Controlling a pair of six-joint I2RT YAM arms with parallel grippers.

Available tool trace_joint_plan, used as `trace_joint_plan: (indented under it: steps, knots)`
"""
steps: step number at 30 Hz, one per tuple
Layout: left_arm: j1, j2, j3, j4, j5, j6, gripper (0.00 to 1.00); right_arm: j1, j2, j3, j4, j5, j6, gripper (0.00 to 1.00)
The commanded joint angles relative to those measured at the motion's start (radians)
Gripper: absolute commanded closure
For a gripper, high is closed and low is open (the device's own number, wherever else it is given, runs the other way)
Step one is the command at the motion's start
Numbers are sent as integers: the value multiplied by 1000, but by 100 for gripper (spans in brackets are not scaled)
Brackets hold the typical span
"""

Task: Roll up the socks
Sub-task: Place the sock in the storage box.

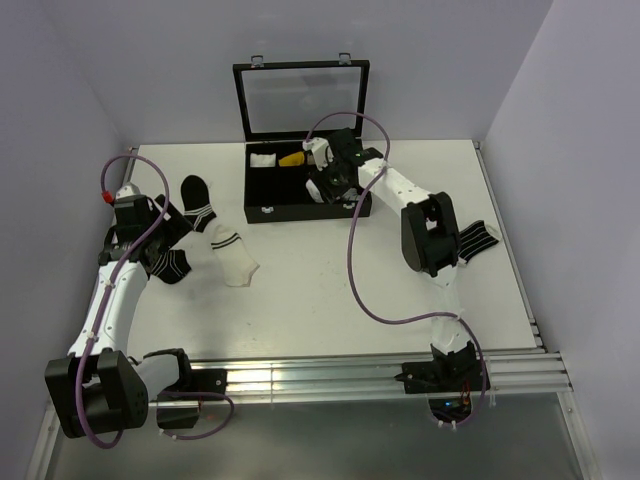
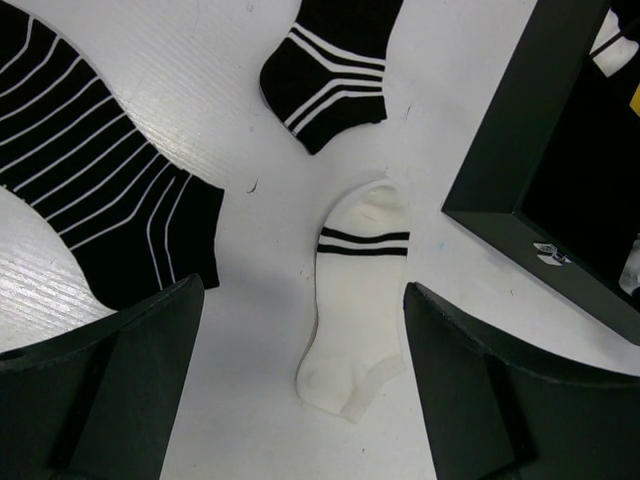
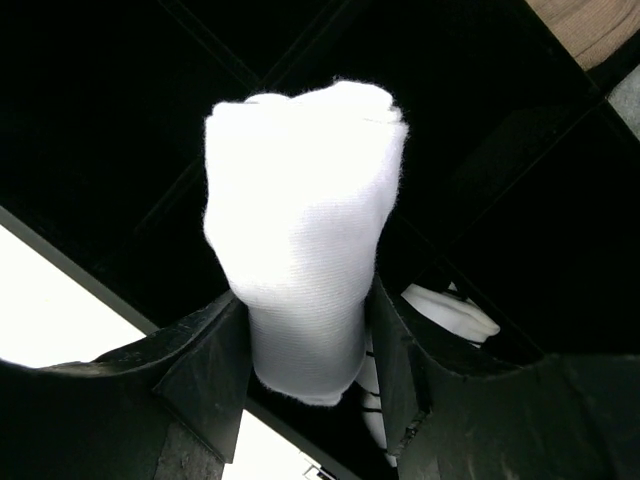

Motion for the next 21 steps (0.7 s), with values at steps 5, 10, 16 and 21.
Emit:
trace_joint_plan:
  steps: [5, 10, 16, 21]
  knots:
    - [5, -22, -5, 31, 0, 6, 14, 4, -64, -11, -158, -30, -9, 43]
    - [5, -20, -5, 31, 0, 6, 14, 4, -73, -2, -155, -30, -2, 43]
    - [5, -18, -6, 31, 0, 7, 14, 4, -81, 4, -155, -7, 5, 43]
    - [5, -15, -5, 31, 3, 7, 14, 4, -99, 0, -147, -16, 7, 43]
